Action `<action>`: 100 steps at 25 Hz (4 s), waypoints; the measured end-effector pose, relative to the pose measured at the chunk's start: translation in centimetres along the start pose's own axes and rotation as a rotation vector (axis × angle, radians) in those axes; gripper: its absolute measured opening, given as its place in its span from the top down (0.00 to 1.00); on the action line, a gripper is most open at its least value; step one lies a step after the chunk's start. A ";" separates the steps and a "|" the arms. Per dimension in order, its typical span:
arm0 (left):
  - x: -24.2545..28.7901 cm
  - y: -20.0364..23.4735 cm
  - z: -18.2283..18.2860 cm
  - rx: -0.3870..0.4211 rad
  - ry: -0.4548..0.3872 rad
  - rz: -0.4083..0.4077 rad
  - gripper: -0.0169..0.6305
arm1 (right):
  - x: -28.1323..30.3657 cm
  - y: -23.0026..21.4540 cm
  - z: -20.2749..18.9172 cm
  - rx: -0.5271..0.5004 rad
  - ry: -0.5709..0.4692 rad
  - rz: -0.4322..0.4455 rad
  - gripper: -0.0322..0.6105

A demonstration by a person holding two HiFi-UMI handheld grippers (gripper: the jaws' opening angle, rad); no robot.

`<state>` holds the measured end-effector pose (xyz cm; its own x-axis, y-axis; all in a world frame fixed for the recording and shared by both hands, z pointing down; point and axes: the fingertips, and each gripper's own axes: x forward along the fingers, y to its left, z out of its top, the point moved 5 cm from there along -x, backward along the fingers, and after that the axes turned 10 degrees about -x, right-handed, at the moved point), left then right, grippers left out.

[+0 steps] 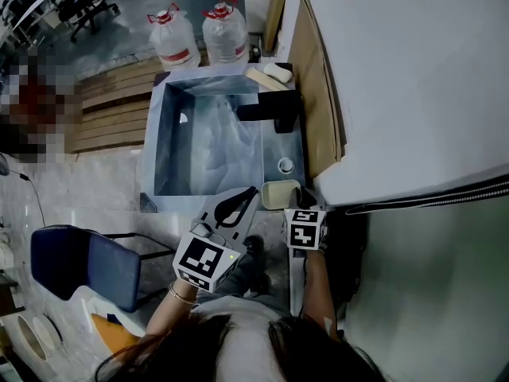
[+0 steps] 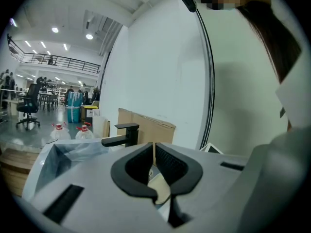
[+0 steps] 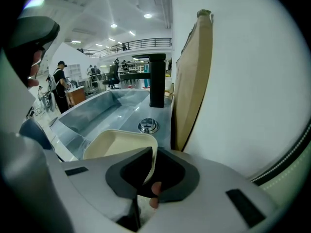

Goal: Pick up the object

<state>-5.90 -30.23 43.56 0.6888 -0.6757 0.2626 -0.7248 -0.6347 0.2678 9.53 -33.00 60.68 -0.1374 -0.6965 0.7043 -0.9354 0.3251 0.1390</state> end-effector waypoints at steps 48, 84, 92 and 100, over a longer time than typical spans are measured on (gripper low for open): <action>-9.8 -9.0 0.9 0.064 -0.159 0.044 0.96 | -16.3 0.0 2.5 0.140 -0.392 -0.009 0.90; -17.6 -16.5 0.7 0.128 -0.266 0.079 0.96 | -32.0 1.1 1.8 0.114 -0.701 -0.058 0.90; -19.0 -17.9 0.2 0.141 -0.278 0.095 0.96 | -34.7 1.8 1.3 0.086 -0.755 -0.050 0.90; -20.2 -19.2 -0.3 0.136 -0.290 0.103 0.96 | -37.1 2.2 0.5 0.073 -0.786 -0.050 0.90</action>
<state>-5.90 -4.33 33.39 0.5934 -0.8049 0.0017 -0.7990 -0.5888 0.1221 12.38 -6.74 34.51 -0.2596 -0.9657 -0.0041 -0.9617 0.2582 0.0924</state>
